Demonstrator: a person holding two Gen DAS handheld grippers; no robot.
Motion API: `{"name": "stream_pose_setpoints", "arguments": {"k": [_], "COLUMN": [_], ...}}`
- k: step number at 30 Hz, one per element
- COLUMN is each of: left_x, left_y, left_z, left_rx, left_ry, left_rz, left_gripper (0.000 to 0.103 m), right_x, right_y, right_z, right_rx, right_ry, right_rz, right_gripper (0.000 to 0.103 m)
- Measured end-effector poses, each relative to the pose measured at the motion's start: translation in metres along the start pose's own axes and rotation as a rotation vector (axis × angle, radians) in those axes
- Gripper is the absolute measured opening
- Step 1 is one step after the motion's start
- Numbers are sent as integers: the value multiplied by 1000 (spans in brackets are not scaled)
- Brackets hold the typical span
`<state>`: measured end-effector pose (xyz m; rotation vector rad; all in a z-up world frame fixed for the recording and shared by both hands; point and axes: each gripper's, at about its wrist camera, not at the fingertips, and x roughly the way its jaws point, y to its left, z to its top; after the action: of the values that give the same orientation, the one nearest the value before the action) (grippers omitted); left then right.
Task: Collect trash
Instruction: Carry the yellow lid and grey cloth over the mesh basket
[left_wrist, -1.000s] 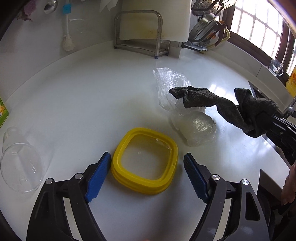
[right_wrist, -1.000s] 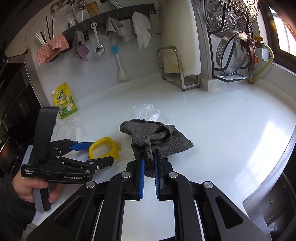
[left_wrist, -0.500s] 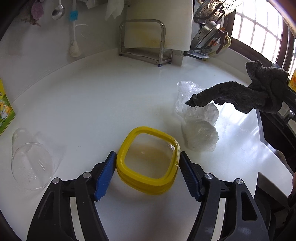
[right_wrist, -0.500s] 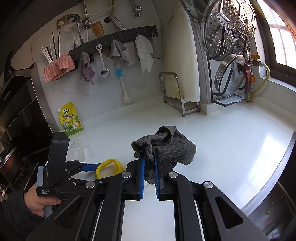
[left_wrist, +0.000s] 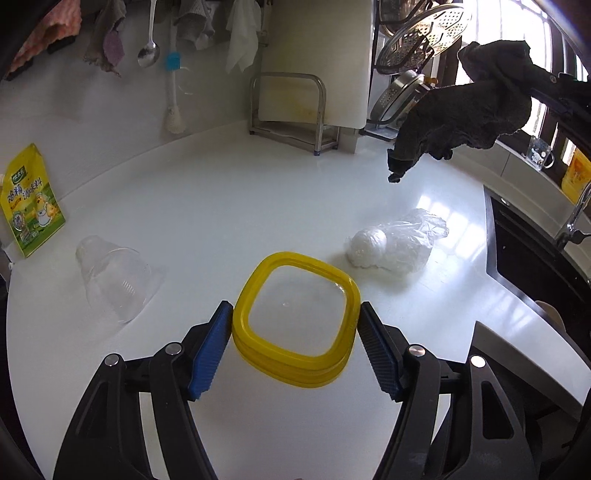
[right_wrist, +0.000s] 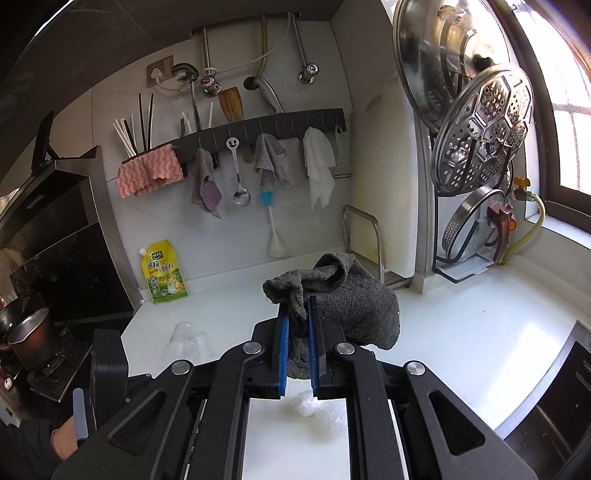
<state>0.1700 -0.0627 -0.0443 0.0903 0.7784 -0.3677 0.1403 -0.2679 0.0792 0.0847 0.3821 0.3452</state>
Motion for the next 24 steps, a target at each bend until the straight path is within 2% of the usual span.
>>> {"name": "stream_pose_setpoints", "arguments": {"k": [8, 15, 24], "left_x": [-34, -71, -109], "left_y": [-11, -23, -42], "left_z": [-12, -31, -66], "left_rx": [1, -15, -44], "left_ry": [-26, -54, -69], "left_rz": [5, 17, 12], "left_gripper": [66, 67, 67], "right_x": [-34, -66, -125], "right_y": [17, 27, 39], "right_z": [-15, -60, -120], "right_rx": [-20, -17, 28], "right_ry": [13, 86, 134], "right_rz": [12, 27, 36], "right_gripper": [9, 9, 9]}}
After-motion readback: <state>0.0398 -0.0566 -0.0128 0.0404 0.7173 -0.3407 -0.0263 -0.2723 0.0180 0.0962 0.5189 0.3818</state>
